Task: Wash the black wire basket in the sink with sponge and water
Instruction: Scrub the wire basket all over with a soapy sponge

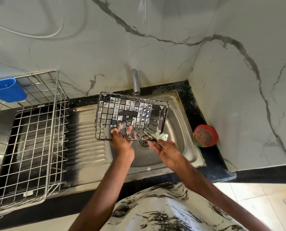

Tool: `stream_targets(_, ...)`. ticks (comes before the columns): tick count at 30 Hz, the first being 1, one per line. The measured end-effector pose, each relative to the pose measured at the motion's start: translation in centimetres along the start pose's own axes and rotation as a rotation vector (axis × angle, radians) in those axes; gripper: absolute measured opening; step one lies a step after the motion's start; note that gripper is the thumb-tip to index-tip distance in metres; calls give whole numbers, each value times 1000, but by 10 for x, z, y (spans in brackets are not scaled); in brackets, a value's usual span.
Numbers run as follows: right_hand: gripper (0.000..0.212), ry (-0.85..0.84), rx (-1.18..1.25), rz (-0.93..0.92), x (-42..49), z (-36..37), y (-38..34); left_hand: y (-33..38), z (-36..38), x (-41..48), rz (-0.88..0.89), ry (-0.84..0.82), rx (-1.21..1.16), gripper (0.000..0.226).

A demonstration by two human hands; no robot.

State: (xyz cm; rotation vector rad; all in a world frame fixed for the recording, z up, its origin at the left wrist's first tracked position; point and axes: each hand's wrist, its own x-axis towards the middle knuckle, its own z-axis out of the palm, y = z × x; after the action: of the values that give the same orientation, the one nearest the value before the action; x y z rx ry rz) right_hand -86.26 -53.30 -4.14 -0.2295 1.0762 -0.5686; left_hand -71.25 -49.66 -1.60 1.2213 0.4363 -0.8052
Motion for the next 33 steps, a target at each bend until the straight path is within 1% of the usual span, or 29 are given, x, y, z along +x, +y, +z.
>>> stream_targets(3, 9, -65, 146, 29, 1, 3, 2, -1, -2, 1, -26, 3, -51, 26)
stream_targets(5, 8, -77, 155, 33, 4, 2, 3, -5, -5, -1, -20, -1, -52, 27)
stream_targets(9, 10, -45, -2, 76, 6, 3, 8, -11, -11, 1, 34, -15, -8, 31)
stream_targets(13, 15, -78, -58, 152, 4, 12, 18, -17, -10, -11, 79, -56, 153, 30)
stream_targets(15, 16, -90, -91, 172, 5, 17, 20, -18, -9, -15, 89, -91, 196, 32)
stream_targets(17, 14, -80, -72, 162, 4, 15, 15, -15, -6, -13, 132, -96, 174, 30)
stream_targets(19, 13, -18, -11, 103, 6, 7, 6, -12, -3, -8, 184, -109, 140, 30)
stream_targets(22, 10, 58, -31, 52, 11, 1, -2, -11, 0, -9, 185, -99, 99, 30)
stream_targets(24, 12, 30, -72, 81, 11, 7, 3, -13, -3, -9, 190, -97, 100, 29)
stream_targets(27, 21, -67, -133, 144, 10, 15, 16, -15, -5, -9, 193, -91, 128, 29)
stream_targets(29, 19, -80, -127, 165, 11, 14, 18, -14, -6, -7, 206, -88, 125, 30)
stream_targets(31, 14, -36, -116, 141, 12, 8, 13, -13, -7, -3, 226, -88, 117, 30)
stream_targets(32, 15, 4, -148, 101, 14, 5, 9, -11, -8, -2, 229, -82, 114, 31)
stream_targets(33, 18, 49, -233, 38, 16, 2, 4, -10, -9, 1, 224, -81, 111, 33)
